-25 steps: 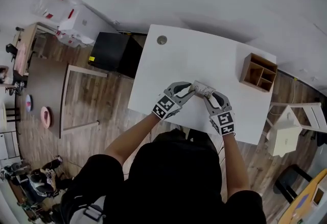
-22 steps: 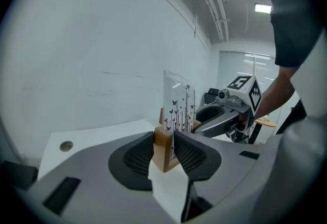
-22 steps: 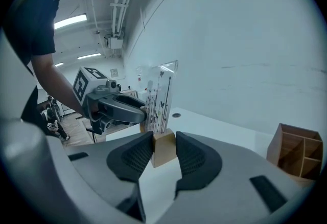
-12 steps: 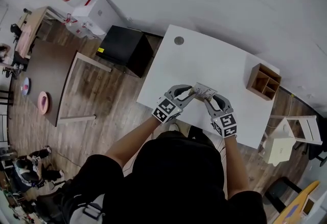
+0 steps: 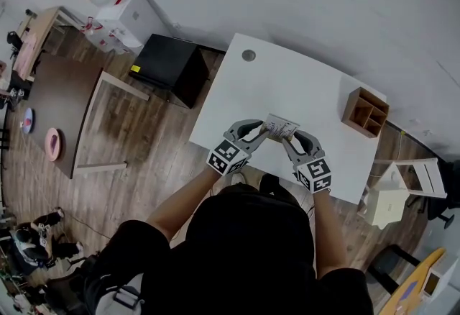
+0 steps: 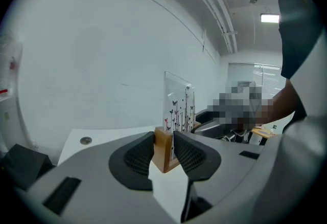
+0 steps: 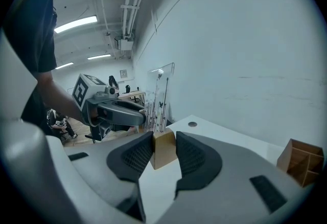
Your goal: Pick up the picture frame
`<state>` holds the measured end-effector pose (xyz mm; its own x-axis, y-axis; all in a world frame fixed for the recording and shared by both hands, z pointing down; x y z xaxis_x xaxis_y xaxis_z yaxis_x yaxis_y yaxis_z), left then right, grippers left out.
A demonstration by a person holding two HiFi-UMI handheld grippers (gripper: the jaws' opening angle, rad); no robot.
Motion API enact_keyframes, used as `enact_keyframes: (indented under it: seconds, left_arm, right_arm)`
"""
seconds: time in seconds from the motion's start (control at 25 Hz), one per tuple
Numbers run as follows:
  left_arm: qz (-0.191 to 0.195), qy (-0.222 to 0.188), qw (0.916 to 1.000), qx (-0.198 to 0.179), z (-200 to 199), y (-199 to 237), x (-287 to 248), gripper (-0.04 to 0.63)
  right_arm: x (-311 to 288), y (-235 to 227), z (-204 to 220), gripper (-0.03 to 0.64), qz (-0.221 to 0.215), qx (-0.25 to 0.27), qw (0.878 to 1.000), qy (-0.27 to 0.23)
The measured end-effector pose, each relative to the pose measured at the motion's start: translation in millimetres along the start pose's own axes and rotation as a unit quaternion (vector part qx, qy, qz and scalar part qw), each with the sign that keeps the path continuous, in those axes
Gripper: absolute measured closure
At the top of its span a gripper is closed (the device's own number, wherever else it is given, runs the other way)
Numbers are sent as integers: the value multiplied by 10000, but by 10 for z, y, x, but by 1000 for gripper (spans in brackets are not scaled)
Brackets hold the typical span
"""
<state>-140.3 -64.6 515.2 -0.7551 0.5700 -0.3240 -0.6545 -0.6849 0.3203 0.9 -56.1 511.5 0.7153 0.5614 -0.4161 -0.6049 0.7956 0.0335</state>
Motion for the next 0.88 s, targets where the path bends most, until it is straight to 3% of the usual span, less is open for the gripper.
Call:
enact_keyframes:
  seconds: [0.28, 0.88]
  left_arm:
    - [73, -38, 9998, -194, -49, 7, -87, 469]
    - [108, -100, 9998, -141, -201, 45, -265, 470]
  right_arm:
    - [36, -53, -19, 471, 213, 136, 9997, -60]
    - [59, -273, -108, 471, 352, 223, 9990, -145]
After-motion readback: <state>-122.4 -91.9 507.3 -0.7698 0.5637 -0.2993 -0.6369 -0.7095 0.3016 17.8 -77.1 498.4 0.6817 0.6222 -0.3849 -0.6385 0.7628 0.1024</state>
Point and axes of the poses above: the fingertips, and each gripper's own axes: x backward along the fingers, y to its left, z out of its underside, the point moved 5 cm from there along x, backward along the fingers, and after that the axes turned 9 degrees about x, right-handed, at the moved point
